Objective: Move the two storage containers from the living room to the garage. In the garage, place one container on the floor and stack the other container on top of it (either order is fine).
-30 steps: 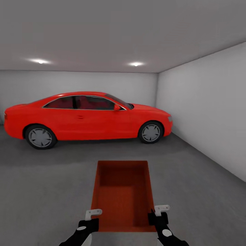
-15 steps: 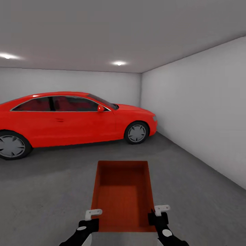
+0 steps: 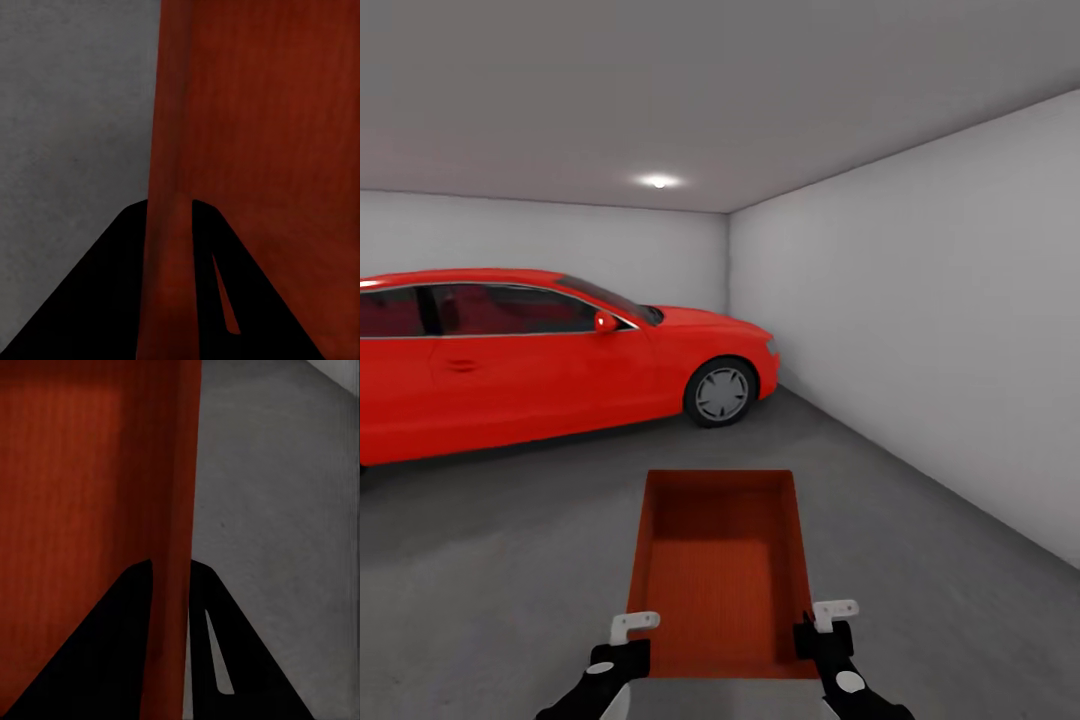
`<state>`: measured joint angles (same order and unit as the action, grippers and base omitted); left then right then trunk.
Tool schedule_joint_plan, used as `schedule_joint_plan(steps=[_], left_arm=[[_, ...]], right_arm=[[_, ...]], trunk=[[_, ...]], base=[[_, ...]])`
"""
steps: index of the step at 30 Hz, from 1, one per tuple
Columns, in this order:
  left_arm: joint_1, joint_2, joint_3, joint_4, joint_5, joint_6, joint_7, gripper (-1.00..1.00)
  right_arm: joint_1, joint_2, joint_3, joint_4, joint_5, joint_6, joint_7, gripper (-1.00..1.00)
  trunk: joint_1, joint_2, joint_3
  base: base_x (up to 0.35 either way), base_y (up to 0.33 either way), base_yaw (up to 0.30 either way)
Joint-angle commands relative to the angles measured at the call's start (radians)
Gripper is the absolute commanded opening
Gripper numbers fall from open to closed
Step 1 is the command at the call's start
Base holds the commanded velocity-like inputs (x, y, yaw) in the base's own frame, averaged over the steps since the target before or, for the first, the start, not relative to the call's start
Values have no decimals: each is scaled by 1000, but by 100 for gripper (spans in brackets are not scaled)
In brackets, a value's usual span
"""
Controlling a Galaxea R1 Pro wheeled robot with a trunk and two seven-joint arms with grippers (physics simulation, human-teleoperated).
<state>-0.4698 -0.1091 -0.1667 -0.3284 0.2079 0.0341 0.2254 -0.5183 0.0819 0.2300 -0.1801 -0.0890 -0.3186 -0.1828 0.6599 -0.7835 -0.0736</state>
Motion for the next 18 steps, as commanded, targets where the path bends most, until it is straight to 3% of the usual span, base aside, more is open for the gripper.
schedule_joint_plan(steps=[1, 18], left_arm=[[0, 6, 13, 0, 10, 4, 12, -100], [0, 6, 13, 2, 10, 6, 13, -100]], right_arm=[[-2, -5, -14, -1, -7, -92, -57, -100], [-2, -6, -14, -1, -6, -92, -57, -100]], trunk=[[1, -1, -2], [1, -1, -2]], base=[[306, 203, -284], [294, 232, -283]])
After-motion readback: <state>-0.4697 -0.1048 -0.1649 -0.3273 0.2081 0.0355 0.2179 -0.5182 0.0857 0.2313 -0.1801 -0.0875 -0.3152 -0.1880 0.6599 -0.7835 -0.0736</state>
